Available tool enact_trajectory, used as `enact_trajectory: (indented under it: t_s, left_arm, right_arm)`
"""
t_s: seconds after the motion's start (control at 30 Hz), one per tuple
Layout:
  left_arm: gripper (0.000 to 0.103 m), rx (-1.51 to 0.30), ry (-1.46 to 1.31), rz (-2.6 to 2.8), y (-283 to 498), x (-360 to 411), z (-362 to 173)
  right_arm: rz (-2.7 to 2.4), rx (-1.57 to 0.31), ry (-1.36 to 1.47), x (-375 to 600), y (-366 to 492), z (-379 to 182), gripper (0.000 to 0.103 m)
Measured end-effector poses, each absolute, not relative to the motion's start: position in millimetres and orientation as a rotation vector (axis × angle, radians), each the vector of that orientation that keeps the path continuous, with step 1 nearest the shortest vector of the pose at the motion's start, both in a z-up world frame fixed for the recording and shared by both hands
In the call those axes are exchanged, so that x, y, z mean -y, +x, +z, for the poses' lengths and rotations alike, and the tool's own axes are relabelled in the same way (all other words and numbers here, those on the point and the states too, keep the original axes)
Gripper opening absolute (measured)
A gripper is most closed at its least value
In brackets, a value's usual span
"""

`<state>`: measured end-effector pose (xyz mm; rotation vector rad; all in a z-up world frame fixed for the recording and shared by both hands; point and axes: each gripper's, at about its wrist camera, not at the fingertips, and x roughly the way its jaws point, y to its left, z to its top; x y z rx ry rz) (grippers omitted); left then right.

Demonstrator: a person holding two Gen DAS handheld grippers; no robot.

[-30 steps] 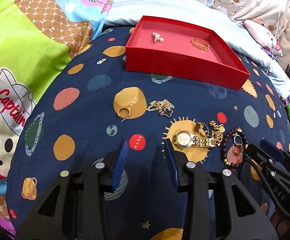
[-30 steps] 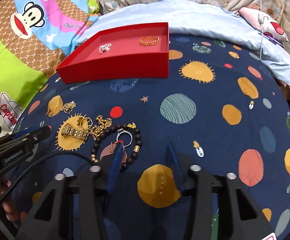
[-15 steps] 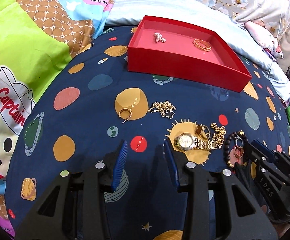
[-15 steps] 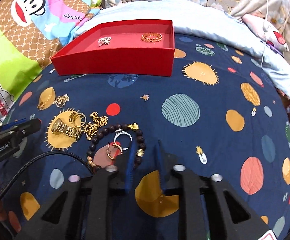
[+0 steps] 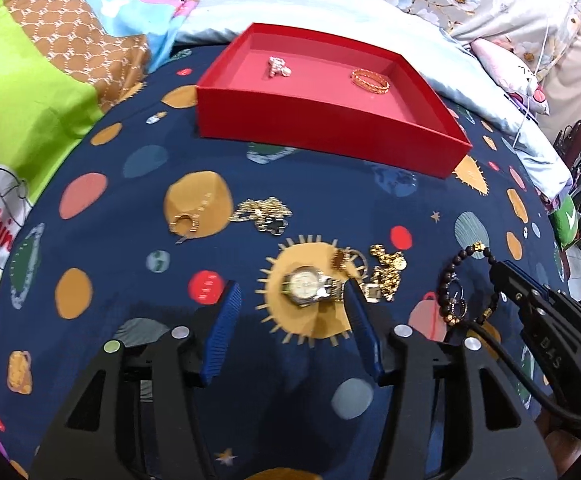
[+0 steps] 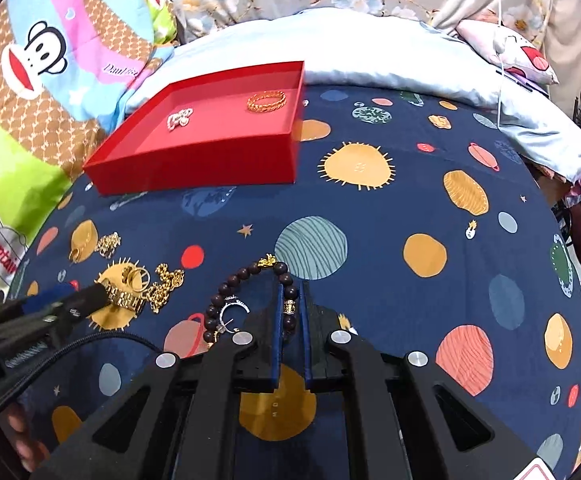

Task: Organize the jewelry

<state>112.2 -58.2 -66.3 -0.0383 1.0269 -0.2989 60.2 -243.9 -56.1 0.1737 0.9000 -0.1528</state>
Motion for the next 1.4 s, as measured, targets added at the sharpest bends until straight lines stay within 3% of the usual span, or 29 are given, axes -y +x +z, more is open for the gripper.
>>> enact_trajectory:
  t_s: [0.5, 0.57, 0.67, 0.8, 1.4]
  left_arm:
    - [0.05, -1.035, 0.029, -0.183, 113.5, 43.6, -73.3]
    - [0.032, -1.037, 0.015, -0.191, 113.8, 39.8, -72.2]
    - [0.017, -1.044, 0.002, -0.224, 113.1, 41.4, -70.5]
    - [0.008, -1.036, 0.003, -0.242, 110.2, 44.0, -66.8]
    - [0.007, -0.916, 0.0, -0.279, 118.3, 42.7, -17.9]
  right_arm:
    - [-0.12, -0.904, 0.203, 245.5, 58.4, -57.4, 0.007]
    - [-0.114, -0.905, 0.206, 243.9, 59.0, -57.8, 0.007]
    - [-0.105, -0.906, 0.205, 240.3, 59.9, -57.6, 0.007]
    - [-0.1, -0.899, 0.205, 238.0, 61.5, -55.1, 0.007]
    - [-0.061, -0.777, 0.186, 234.3, 80.6, -5.1, 0.007]
